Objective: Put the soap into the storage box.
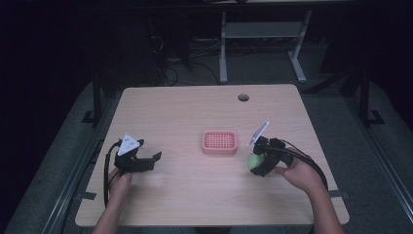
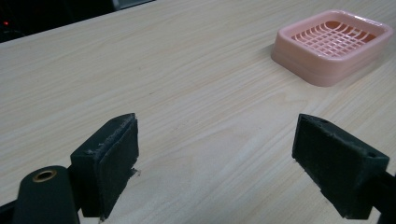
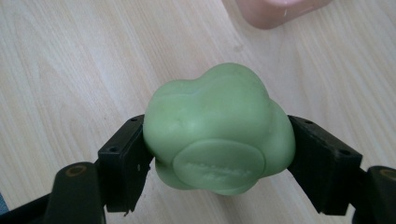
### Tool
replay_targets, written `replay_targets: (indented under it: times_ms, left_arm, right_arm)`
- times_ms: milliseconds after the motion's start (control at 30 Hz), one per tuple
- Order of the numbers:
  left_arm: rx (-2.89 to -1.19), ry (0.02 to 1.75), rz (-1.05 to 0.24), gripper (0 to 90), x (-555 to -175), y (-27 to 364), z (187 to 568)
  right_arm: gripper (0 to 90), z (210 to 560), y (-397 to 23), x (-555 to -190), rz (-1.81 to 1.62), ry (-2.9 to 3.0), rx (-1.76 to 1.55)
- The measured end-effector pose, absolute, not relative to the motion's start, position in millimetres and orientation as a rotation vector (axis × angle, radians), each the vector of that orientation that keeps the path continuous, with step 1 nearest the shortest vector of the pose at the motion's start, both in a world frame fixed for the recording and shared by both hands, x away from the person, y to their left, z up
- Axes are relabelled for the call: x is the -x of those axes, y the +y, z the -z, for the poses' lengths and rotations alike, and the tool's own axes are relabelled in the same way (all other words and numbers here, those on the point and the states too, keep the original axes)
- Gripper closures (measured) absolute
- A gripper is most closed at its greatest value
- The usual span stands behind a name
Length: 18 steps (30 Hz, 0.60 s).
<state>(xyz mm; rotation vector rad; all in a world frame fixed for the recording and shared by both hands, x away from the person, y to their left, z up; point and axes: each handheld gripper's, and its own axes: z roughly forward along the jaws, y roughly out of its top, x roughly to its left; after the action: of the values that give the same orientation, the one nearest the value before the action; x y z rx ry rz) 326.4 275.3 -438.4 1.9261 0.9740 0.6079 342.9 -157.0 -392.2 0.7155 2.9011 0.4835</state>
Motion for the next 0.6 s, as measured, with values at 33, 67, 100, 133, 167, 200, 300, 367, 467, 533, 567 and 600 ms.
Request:
replay_targets:
  times_ms: [33,67,100,133,167,200,300,367,467,533,567,600]
  left_arm:
    - [-1.923,0.977,-0.607,14.3,-326.5,275.5,438.5]
    - [-1.925,0.976,-0.614,14.3,-326.5,276.0,438.2]
    - [-1.925,0.975,-0.615,14.3,-326.5,276.1,438.1]
    - [-1.925,0.975,-0.615,14.4,-326.5,276.1,438.1]
    - [-1.925,0.974,-0.615,14.3,-326.4,276.0,438.1]
    - [-1.922,0.977,-0.611,14.4,-326.4,275.5,438.4]
    - [-1.925,0.975,-0.606,14.3,-326.5,275.2,438.6]
    - [-1.928,0.973,-0.610,14.3,-326.6,275.3,438.6]
    - [-1.927,0.973,-0.609,14.3,-326.5,275.4,438.5]
    - [-1.924,0.976,-0.611,14.3,-326.4,275.3,438.5]
    - [-1.924,0.975,-0.610,14.4,-326.5,275.5,438.5]
    - [-1.924,0.975,-0.610,14.3,-326.5,275.5,438.5]
  right_arm:
    - [25.4,392.2,-157.0,-342.9,-0.484,2.901,-0.716]
    - [25.4,390.2,-154.5,-345.2,-0.486,2.905,-0.718]
    - [25.5,389.8,-153.9,-346.3,-0.487,2.903,-0.712]
    - [25.5,389.1,-153.0,-347.4,-0.496,2.904,-0.715]
    - [25.5,388.5,-151.9,-349.1,-0.496,2.904,-0.709]
    - [25.5,388.0,-150.8,-349.8,-0.496,2.905,-0.710]
    - [25.5,387.1,-148.2,-351.9,-0.494,2.909,-0.706]
    - [25.5,385.2,-144.6,-355.3,-0.492,2.910,-0.696]
    - [25.5,382.9,-141.5,-359.4,-0.504,2.907,-0.687]
    - [25.5,381.3,-139.4,-362.1,-0.520,2.911,-0.694]
    - [25.5,380.5,-138.2,-363.6,-0.520,2.907,-0.691]
    - [25.5,380.5,-138.2,-363.6,-0.520,2.907,-0.691]
